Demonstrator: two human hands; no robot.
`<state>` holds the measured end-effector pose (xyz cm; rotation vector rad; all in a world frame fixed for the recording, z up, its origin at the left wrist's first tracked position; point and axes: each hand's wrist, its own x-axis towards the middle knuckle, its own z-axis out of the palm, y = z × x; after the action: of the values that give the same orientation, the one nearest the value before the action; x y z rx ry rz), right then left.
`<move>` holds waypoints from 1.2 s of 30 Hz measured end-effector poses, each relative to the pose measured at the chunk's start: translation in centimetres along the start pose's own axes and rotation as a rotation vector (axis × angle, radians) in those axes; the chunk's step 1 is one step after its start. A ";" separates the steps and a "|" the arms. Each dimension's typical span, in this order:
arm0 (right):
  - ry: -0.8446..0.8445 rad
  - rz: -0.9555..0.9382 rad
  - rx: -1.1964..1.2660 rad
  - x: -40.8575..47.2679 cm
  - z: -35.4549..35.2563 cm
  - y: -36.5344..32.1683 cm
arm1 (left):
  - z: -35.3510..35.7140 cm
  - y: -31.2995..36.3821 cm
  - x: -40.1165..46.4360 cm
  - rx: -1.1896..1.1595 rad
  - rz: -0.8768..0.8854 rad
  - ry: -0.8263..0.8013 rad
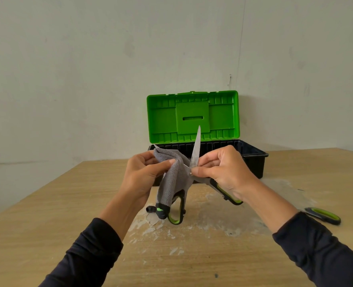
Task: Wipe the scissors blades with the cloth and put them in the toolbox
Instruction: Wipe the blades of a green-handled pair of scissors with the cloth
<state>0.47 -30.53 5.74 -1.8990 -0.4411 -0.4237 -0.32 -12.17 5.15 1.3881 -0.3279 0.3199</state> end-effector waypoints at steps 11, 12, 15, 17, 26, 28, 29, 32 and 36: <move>0.081 0.008 0.013 -0.1 0.6 0.2 | 1.2 -1.7 -0.5 0.055 -0.036 -0.118; 0.082 0.011 0.017 -0.1 0.7 0.2 | 1.1 -1.7 -0.4 0.062 -0.021 -0.111; 0.071 0.012 0.011 0.0 0.8 0.1 | 1.0 -1.6 -0.4 0.071 0.027 -0.071; 0.054 0.010 0.004 0.0 0.6 0.0 | 1.1 -1.3 -0.4 0.046 0.027 -0.052; -0.013 0.038 -0.026 -0.1 -0.3 -0.3 | -0.2 -0.5 0.1 -0.133 0.007 0.000; -0.029 0.043 -0.031 -0.2 -0.5 -0.4 | -0.4 -0.5 0.1 -0.135 0.008 0.019; -0.036 0.047 -0.033 -0.3 -0.6 -0.4 | -0.5 -0.5 0.2 -0.143 0.011 0.035; -0.036 0.061 -0.031 -0.2 -0.9 -0.3 | -0.9 -0.4 0.4 -0.202 0.007 0.059; -0.023 0.059 -0.010 -0.2 -0.4 -0.3 | 0.4 -1.1 -0.4 -0.148 -0.052 -0.045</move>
<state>0.09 -30.83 6.02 -1.9230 -0.3976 -0.3660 -0.29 -12.77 4.07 1.2571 -0.3447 0.2173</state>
